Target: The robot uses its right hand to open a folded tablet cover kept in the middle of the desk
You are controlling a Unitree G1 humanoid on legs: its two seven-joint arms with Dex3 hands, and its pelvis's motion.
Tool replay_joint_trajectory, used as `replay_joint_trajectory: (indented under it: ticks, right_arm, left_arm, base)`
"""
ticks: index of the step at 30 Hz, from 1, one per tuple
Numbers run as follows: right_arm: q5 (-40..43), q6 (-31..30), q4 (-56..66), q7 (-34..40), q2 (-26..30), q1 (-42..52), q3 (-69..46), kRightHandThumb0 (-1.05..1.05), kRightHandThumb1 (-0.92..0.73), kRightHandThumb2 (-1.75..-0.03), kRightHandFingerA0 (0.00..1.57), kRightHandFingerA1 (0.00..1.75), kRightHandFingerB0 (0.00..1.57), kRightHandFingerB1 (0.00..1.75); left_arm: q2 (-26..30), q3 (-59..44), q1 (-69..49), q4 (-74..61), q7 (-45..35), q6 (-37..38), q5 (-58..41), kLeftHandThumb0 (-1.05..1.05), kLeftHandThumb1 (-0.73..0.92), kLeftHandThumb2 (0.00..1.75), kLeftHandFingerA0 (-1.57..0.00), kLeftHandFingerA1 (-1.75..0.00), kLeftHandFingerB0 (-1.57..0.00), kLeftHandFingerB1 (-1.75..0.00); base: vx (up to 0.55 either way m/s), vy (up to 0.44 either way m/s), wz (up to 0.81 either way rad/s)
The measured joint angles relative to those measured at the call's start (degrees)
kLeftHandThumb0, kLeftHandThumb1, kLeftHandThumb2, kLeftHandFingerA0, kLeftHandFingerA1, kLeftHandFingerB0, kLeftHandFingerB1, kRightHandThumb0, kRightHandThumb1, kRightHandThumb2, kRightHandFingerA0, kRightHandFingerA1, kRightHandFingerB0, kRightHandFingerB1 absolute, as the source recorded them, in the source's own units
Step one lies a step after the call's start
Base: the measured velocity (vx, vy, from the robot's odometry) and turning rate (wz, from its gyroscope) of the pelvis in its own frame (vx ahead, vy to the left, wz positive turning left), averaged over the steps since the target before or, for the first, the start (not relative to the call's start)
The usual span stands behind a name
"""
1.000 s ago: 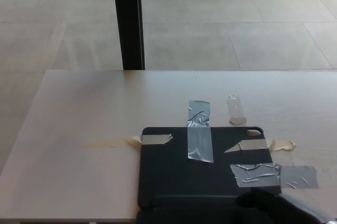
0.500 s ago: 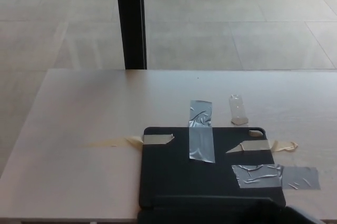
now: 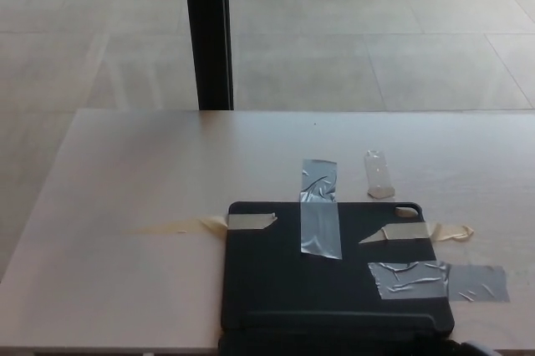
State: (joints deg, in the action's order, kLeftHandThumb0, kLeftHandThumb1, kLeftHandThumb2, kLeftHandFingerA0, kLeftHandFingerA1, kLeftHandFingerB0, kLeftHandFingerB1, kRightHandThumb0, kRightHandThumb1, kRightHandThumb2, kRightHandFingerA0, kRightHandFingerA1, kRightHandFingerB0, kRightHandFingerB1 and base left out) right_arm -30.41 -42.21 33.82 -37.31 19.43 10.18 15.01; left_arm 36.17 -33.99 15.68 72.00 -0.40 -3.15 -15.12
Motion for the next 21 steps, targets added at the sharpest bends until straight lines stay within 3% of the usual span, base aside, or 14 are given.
replay_joint_trajectory:
  ticks: [1,2,5,6,7,8,9,10,12,13,17,21]
  right_arm:
    - [0.3,-0.4,0.0,-0.1,-0.1,-0.1,-0.3,-0.86,-0.78,-0.64,0.55,0.95,0.17,0.43]
    - [0.8,-1.4,-0.1,-0.3,-0.2,0.2,-0.7,-0.85,-0.79,-0.63,0.57,0.85,0.20,0.44]
    - [2.2,-3.8,0.0,-0.7,-0.6,0.4,-2.2,-0.85,-0.79,-0.63,0.57,0.85,0.20,0.44]
    - [2.5,-4.4,0.0,-0.7,-0.6,0.4,-2.4,-0.87,-0.80,-0.64,0.63,0.79,0.30,0.44]
    - [2.9,-5.0,0.0,-0.8,-0.5,0.5,-2.6,-0.87,-0.80,-0.64,0.63,0.79,0.30,0.44]
    - [3.2,-5.3,0.1,-0.9,0.0,0.8,-2.5,-0.92,-0.65,-0.82,0.68,0.78,0.29,0.48]
    - [3.5,-5.5,0.3,-1.0,0.6,1.2,-2.6,-0.91,-0.73,-0.70,0.80,0.83,0.28,0.45]
    - [3.9,-5.8,0.4,-1.2,1.0,1.5,-2.8,-0.87,-0.80,-0.64,0.78,0.68,0.19,0.43]
    - [5.2,-7.0,0.6,-1.9,1.3,1.9,-4.4,-0.86,-0.80,-0.64,0.69,0.61,0.15,0.44]
    - [6.2,-7.8,0.7,-2.5,1.4,2.2,-5.9,-0.85,-0.83,-0.65,0.53,0.54,0.22,0.45]
    - [9.6,-10.0,0.0,-4.7,3.3,3.1,-10.6,-0.88,-0.82,-0.65,0.58,0.53,0.22,0.44]
    - [12.8,-10.9,-2.5,-6.6,4.5,4.4,-14.5,-0.90,-0.82,-0.65,0.67,0.52,0.25,0.44]
  left_arm:
    - [0.0,0.1,0.0,0.0,0.0,0.0,0.0,-0.25,0.33,0.54,-1.20,-1.44,-0.77,-0.70]
    - [0.0,0.2,0.0,0.0,0.1,0.0,0.1,-0.23,0.33,0.55,-1.18,-1.53,-0.75,-0.71]
    - [0.0,0.2,0.0,-0.1,0.1,0.0,0.0,-0.23,0.33,0.55,-1.18,-1.53,-0.75,-0.71]
    - [0.0,0.3,0.0,-0.2,0.1,0.0,0.0,-0.23,0.33,0.55,-1.18,-1.45,-0.75,-0.71]
    - [0.0,0.2,0.0,-0.2,0.1,0.0,0.0,-0.23,0.33,0.55,-1.18,-1.45,-0.75,-0.71]
    - [0.0,0.2,0.0,-0.2,0.1,0.0,0.0,-0.22,0.33,0.55,-1.18,-1.39,-0.74,-0.70]
    - [0.0,0.1,0.0,-0.2,0.1,0.0,0.0,-0.23,0.33,0.54,-1.13,-1.53,-0.73,-0.70]
    - [0.0,0.0,0.0,-0.2,0.1,0.0,-0.1,-0.23,0.33,0.55,-1.20,-1.49,-0.73,-0.70]
    - [0.0,-0.1,-0.2,-0.2,0.0,0.0,-0.2,-0.23,0.33,0.55,-1.21,-1.46,-0.73,-0.70]
    - [0.0,-0.1,-0.3,-0.2,0.0,0.0,-0.2,-0.23,0.33,0.55,-1.17,-1.47,-0.73,-0.71]
    - [0.0,-0.1,-1.4,-0.2,0.0,0.0,-0.3,-0.22,0.33,0.55,-1.18,-1.52,-0.74,-0.71]
    - [0.0,0.1,-2.8,-0.2,-0.1,0.0,-0.3,-0.25,0.33,0.54,-1.24,-1.45,-0.74,-0.70]
  base:
    - [0.00,0.000,0.00]
    - [0.00,0.000,0.00]
    - [0.00,0.000,0.00]
    - [0.00,0.000,0.00]
    - [0.00,0.000,0.00]
    - [0.00,0.000,0.00]
    - [0.00,0.000,0.00]
    - [0.00,0.000,0.00]
    - [0.00,0.000,0.00]
    - [0.00,0.000,0.00]
    - [0.00,0.000,0.00]
    - [0.00,0.000,0.00]
